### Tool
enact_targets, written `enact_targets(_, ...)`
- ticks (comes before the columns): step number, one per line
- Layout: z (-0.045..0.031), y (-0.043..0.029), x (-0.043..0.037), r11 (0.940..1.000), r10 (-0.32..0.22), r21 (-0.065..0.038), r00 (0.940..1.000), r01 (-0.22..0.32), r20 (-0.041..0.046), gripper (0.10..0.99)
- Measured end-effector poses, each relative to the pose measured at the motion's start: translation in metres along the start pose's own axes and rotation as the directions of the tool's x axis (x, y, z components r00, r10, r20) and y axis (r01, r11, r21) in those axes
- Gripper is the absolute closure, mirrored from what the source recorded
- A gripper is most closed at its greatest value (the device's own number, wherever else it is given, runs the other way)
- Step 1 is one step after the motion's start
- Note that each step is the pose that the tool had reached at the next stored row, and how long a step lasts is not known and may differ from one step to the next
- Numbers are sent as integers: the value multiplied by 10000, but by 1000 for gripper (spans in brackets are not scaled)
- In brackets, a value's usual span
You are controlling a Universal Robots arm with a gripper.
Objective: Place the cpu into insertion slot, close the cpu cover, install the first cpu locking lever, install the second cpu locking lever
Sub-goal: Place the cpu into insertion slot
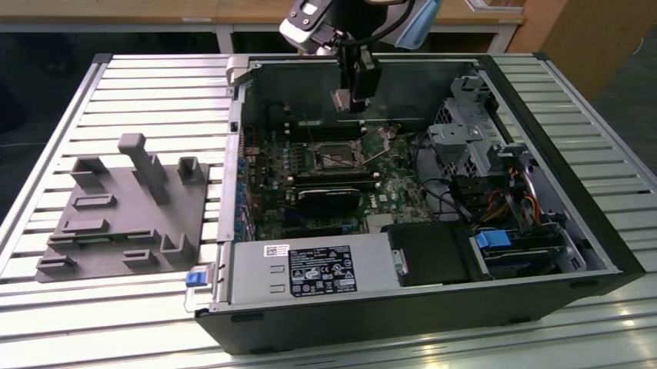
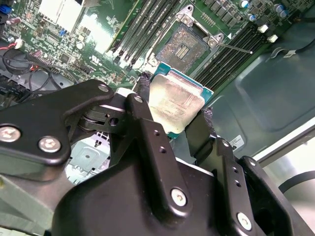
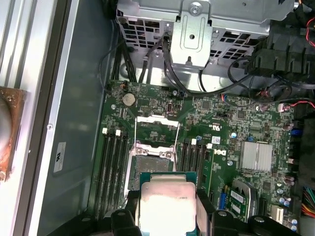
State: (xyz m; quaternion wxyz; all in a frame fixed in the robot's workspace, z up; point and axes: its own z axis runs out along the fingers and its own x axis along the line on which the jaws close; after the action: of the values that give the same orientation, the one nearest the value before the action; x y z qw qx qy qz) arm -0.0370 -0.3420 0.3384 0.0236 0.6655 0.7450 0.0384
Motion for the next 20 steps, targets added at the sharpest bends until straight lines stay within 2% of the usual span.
enact_targets(20,50,-4,-1,10000,41,-1,10000,-41,3,549)
